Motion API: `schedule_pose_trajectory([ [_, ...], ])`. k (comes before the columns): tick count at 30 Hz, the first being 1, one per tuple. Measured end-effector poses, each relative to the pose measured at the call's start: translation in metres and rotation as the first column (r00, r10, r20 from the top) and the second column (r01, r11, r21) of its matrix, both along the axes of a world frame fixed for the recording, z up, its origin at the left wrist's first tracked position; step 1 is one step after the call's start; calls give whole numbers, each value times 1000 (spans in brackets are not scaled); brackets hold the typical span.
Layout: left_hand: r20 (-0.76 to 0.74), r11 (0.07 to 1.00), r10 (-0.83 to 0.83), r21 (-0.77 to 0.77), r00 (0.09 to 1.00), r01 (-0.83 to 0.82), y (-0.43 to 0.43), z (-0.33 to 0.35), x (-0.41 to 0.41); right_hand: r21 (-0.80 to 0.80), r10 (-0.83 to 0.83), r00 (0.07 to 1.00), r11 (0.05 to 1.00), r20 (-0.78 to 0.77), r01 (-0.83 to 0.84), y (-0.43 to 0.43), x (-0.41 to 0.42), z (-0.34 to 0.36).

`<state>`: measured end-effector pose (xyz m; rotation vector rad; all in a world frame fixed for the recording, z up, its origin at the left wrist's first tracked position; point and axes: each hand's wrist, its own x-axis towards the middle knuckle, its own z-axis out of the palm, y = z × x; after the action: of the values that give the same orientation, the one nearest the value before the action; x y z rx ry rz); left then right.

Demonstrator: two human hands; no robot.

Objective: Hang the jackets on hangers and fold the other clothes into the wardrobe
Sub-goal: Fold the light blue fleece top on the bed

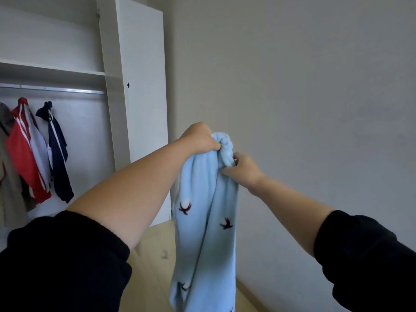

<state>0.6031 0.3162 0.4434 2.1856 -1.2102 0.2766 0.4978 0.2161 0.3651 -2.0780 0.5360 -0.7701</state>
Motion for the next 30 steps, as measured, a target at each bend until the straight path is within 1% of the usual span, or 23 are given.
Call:
schedule_pose_trajectory([
  [1, 4, 1000, -13, 18, 1000, 13, 1, 0, 3, 58, 10, 999, 998, 33, -11, -8, -1, -1],
  [2, -7, 998, -36, 52, 999, 37, 3, 1, 7, 152, 52, 995, 986, 85, -64, -16, -5, -1],
  [4, -53, 978, -101, 178, 993, 109, 13, 3, 16, 333, 162, 969, 918, 185, -217, -30, -14, 0],
  [5, -90, 956, -132, 252, 987, 151, 18, 5, 19, 388, 220, 951, 874, 218, -292, -33, -18, 0],
  [7, -202, 902, -163, 365, 966, 229, 23, 6, 25, 451, 295, 921, 806, 256, -384, -32, -21, -2],
  [9, -292, 866, -147, 423, 945, 266, 23, 4, 25, 470, 321, 909, 780, 266, -413, -29, -21, -5],
  [10, -333, 860, -137, 428, 933, 279, 22, 2, 23, 464, 330, 906, 780, 265, -420, -27, -20, -6],
  [11, -387, 858, -145, 409, 911, 310, 21, 0, 22, 458, 328, 907, 785, 264, -417, -26, -19, -6],
  [13, -526, 852, -201, 322, 826, 412, 18, -5, 20, 448, 306, 913, 799, 271, -401, -27, -18, -7],
  [15, -609, 847, -251, 238, 752, 475, 13, -12, 16, 433, 290, 915, 813, 280, -390, -31, -20, -7],
  [16, -613, 854, -263, 212, 745, 475, 10, -16, 14, 422, 287, 917, 821, 277, -385, -32, -21, -7],
  [19, -583, 899, -267, 135, 767, 416, 0, -26, 9, 366, 239, 944, 877, 228, -311, -37, -27, -7],
  [20, -597, 910, -271, 97, 755, 403, -3, -29, 7, 355, 222, 952, 890, 213, -287, -40, -28, -9],
  [22, -658, 921, -293, 1, 693, 390, -11, -33, 3, 359, 207, 958, 894, 197, -267, -48, -32, -15],
  [24, -736, 921, -303, -62, 606, 386, -16, -36, -3, 370, 250, 953, 881, 169, -297, -55, -40, -20],
  [26, -790, 929, -288, -94, 541, 357, -20, -37, -11, 401, 352, 927, 836, 130, -374, -61, -52, -32],
  [28, -800, 945, -279, -130, 532, 300, -25, -38, -18, 450, 446, 891, 782, 80, -432, -69, -64, -56],
  [30, -801, 945, -312, -208, 511, 252, -31, -38, -24, 460, 515, 856, 770, -40, -441, -74, -70, -95],
])
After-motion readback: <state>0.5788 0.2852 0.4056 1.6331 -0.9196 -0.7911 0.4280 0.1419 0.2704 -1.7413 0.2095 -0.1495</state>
